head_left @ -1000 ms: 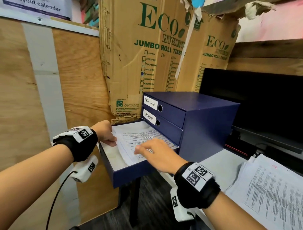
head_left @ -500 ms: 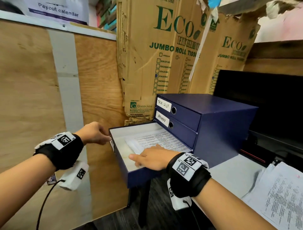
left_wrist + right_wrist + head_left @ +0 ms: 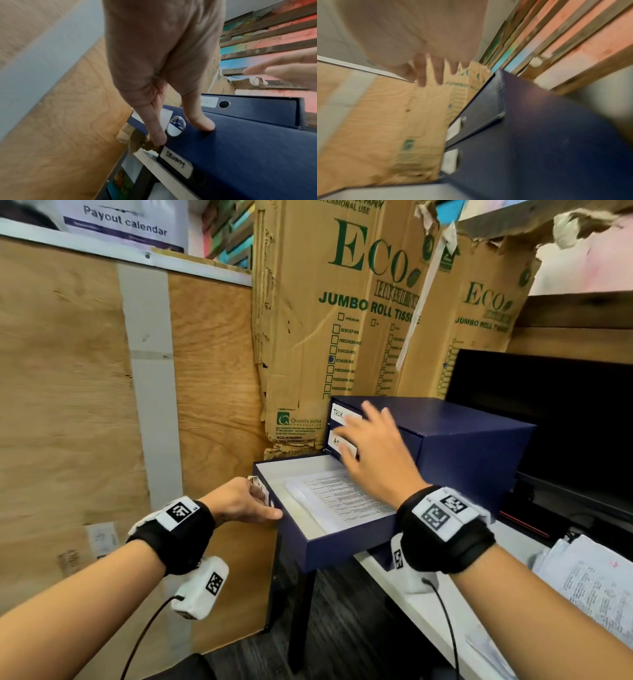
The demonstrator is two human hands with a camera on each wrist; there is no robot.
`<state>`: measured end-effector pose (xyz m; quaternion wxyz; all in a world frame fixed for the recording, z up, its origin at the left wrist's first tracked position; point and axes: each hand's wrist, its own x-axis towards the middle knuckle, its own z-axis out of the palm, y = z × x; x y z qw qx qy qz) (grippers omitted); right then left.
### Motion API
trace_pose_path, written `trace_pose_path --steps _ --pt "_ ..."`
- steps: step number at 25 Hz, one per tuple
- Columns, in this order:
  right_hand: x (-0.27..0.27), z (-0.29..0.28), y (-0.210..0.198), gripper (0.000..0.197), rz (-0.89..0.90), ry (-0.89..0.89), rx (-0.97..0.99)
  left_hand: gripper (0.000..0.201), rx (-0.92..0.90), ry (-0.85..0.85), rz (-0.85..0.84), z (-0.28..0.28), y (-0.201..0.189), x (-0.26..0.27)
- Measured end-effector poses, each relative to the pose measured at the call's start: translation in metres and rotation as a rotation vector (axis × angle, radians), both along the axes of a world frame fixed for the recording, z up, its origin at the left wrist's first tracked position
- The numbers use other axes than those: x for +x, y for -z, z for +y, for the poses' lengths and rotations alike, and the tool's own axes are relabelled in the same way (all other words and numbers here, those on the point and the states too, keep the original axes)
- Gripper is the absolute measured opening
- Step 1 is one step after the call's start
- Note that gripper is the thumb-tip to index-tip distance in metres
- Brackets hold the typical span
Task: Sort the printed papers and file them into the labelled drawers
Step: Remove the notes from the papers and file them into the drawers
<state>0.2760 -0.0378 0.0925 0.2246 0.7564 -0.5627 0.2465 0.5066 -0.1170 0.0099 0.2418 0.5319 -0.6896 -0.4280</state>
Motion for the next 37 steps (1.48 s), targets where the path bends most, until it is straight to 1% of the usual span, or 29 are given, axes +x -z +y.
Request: trace_pose_path --steps 1,2,4,5,7,9,10,12,13,15,16,17,20,22,23,24,25,26,27,28,29,31,32,33,35,37 --pt "-0.014 -0.002 -0.008 0.034 0.023 0.094 -0.129 0.039 0.012 -0.004 0.079 -0.001 0.003 -0.012" --pt "-0.026 -0.003 -0.014 0.038 0.033 0.202 -0.179 0.04 0.022 -0.022 0.125 -0.002 0.006 -0.025" --pt "-0.045 -0.004 -0.013 0.04 0.041 0.371 -0.091 0.051 0.044 -0.068 0.185 -0.009 0.013 -0.051" --pt "-0.049 -0.005 -0.009 0.034 0.056 0.401 -0.044 0.058 0.039 -0.075 0.211 -0.015 0.018 -0.064" --pt "-0.054 -0.008 0.0 0.018 0.089 0.37 -0.09 0.072 0.031 -0.08 0.23 -0.021 0.022 -0.088" --pt "-0.054 -0.011 0.002 0.014 0.086 0.374 -0.164 0.087 -0.009 -0.092 0.214 -0.025 0.024 -0.108" --pt "-0.054 -0.012 0.003 0.014 0.078 0.38 -0.192 0.086 -0.054 -0.104 0.2 -0.025 0.025 -0.119" --pt "-0.054 -0.014 0.005 0.014 0.06 0.366 -0.242 0.07 -0.112 -0.102 0.199 -0.026 0.029 -0.141" --pt "-0.055 -0.014 0.006 0.015 0.058 0.345 -0.264 0.058 -0.13 -0.081 0.215 -0.026 0.03 -0.152" --pt "-0.057 -0.016 0.009 0.017 0.049 0.305 -0.306 0.022 -0.175 -0.038 0.187 -0.024 0.027 -0.168" --pt "-0.057 -0.018 0.01 0.017 0.038 0.305 -0.315 0.026 -0.189 -0.03 0.163 -0.025 0.026 -0.173" --pt "-0.056 -0.019 0.011 0.015 0.027 0.319 -0.315 0.034 -0.197 -0.035 0.139 -0.029 0.027 -0.175" --pt "-0.052 -0.021 0.013 0.006 -0.007 0.356 -0.311 0.042 -0.225 -0.035 0.053 -0.031 0.023 -0.172" --pt "-0.052 -0.02 0.014 0.006 -0.009 0.354 -0.302 0.042 -0.211 -0.033 0.04 -0.026 0.022 -0.171" --pt "-0.053 -0.018 0.014 0.006 -0.01 0.349 -0.292 0.035 -0.223 -0.041 0.044 -0.021 0.019 -0.172" --pt "-0.054 -0.016 0.014 0.005 -0.009 0.339 -0.285 0.024 -0.261 -0.06 0.047 -0.015 0.017 -0.174" --pt "-0.054 -0.013 0.012 0.004 -0.001 0.334 -0.265 0.029 -0.309 -0.102 0.068 -0.008 0.017 -0.176" --pt "-0.055 -0.011 0.011 0.001 0.009 0.321 -0.24 0.046 -0.376 -0.154 0.104 0.0 0.017 -0.18" --pt "-0.055 -0.008 0.009 0.008 0.002 0.301 -0.212 0.057 -0.47 -0.196 0.158 0.011 0.014 -0.184" --pt "-0.055 -0.005 0.006 0.018 -0.031 0.263 -0.175 0.061 -0.598 -0.216 0.215 0.024 0.007 -0.19" --pt "-0.057 0.002 0.003 0.027 -0.12 0.212 -0.133 0.062 -0.734 -0.202 0.275 0.04 -0.001 -0.198" --pt "-0.069 0.022 0.0 0.036 -0.369 0.115 -0.121 0.061 -0.937 -0.104 0.39 0.071 -0.021 -0.217" --pt "-0.08 0.035 0.001 0.037 -0.447 0.1 -0.16 0.062 -1.001 -0.064 0.443 0.087 -0.032 -0.227" --pt "-0.095 0.049 0.002 0.037 -0.474 0.115 -0.211 0.065 -1.047 -0.033 0.5 0.099 -0.038 -0.238" --pt "-0.134 0.081 0.006 0.035 -0.442 0.197 -0.317 0.07 -1.088 0.033 0.565 0.121 -0.044 -0.264" --pt "-0.177 0.113 0.01 0.032 -0.401 0.32 -0.39 0.064 -1.096 0.152 0.556 0.133 -0.041 -0.296"
